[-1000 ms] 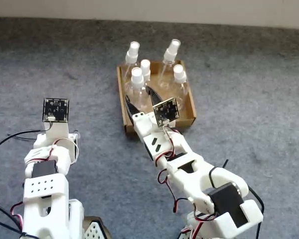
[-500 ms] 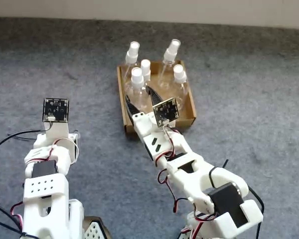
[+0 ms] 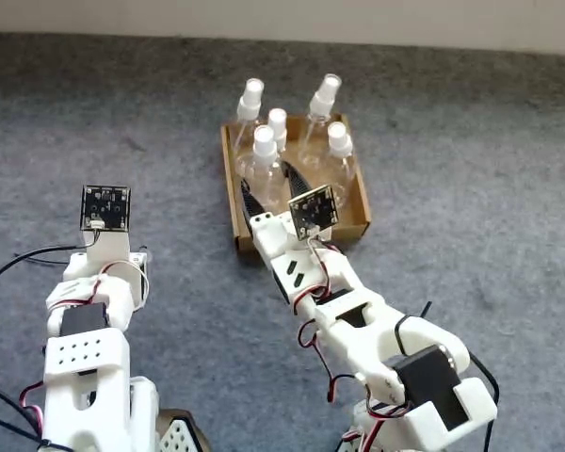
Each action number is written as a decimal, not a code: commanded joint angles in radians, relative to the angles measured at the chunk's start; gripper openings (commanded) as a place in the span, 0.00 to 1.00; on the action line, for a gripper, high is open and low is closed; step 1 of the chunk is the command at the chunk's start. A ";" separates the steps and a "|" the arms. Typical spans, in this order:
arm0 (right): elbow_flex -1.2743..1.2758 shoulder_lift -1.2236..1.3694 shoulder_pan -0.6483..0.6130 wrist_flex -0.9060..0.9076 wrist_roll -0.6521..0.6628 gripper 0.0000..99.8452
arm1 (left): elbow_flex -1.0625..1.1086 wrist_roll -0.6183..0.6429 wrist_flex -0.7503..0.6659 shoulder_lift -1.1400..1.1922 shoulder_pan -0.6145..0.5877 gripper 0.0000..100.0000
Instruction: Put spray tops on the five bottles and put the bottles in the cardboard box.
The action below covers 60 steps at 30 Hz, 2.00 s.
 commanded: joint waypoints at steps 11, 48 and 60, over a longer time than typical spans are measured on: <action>-0.042 -0.012 0.007 -0.033 0.015 0.16 | -0.004 -0.003 -0.023 -0.004 -0.010 0.17; 0.110 -0.805 0.035 0.570 0.008 0.00 | -0.004 -0.003 -0.023 -0.004 -0.010 0.17; 0.104 -1.443 0.631 1.610 0.114 0.00 | -0.004 -0.003 -0.023 -0.004 -0.010 0.17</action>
